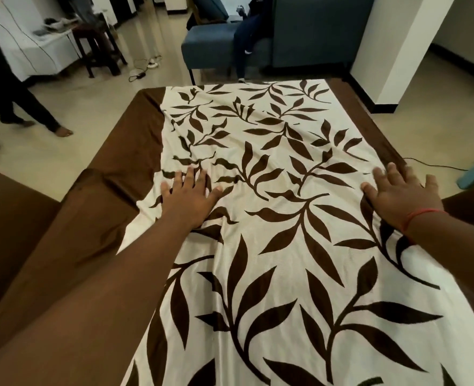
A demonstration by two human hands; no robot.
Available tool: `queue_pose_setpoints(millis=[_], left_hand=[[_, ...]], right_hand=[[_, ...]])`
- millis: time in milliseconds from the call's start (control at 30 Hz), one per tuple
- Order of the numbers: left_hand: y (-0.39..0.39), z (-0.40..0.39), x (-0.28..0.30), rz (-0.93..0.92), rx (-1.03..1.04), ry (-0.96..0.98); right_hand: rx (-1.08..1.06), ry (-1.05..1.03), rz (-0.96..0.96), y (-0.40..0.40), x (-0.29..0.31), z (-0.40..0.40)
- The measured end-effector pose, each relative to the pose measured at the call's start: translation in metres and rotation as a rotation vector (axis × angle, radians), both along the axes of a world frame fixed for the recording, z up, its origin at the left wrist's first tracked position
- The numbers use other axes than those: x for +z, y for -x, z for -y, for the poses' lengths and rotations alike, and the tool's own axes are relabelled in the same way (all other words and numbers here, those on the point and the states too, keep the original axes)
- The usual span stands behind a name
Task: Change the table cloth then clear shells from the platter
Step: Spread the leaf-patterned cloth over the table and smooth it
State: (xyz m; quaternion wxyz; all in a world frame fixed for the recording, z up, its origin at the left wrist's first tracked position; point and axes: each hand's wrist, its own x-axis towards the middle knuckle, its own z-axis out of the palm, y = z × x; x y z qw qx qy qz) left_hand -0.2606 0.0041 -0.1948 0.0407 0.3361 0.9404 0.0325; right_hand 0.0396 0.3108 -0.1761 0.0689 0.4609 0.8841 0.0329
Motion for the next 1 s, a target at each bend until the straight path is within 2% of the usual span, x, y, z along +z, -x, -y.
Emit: queue_pose_setpoints(millis=[67,200,300,467,633,700,833,1000], left_hand=[[-0.015,0.032,0.008,-0.045,0.047,-0.031],[-0.086,0.129,0.032,-0.093,0.011,-0.145],[-0.165,0.24,0.022,-0.112,0.041,-0.082],[-0.313,0.377,0.003,-0.008,0.253,0.013],[-0.435,0.432,0.016,0.243,0.417,0.101],[-0.463,0.446,0.016,0.268,0.41,0.119],[-0.501,0.468,0.013,0.262,0.406,0.062],[-0.515,0.485,0.02,0.284,0.304,0.04]], right_hand=[[0.063,-0.053,0.003,0.004,0.012,0.025],[0.222,0.095,-0.247,-0.041,0.029,0.136],[0.305,0.122,-0.313,-0.117,0.017,0.24],[0.368,0.065,-0.361,-0.221,-0.021,0.363],[0.376,0.414,-0.159,-0.291,0.007,0.445],[0.356,0.445,-0.107,-0.31,0.009,0.456],[0.333,0.511,-0.124,-0.35,0.004,0.477],[0.395,0.418,-0.185,-0.378,-0.003,0.497]])
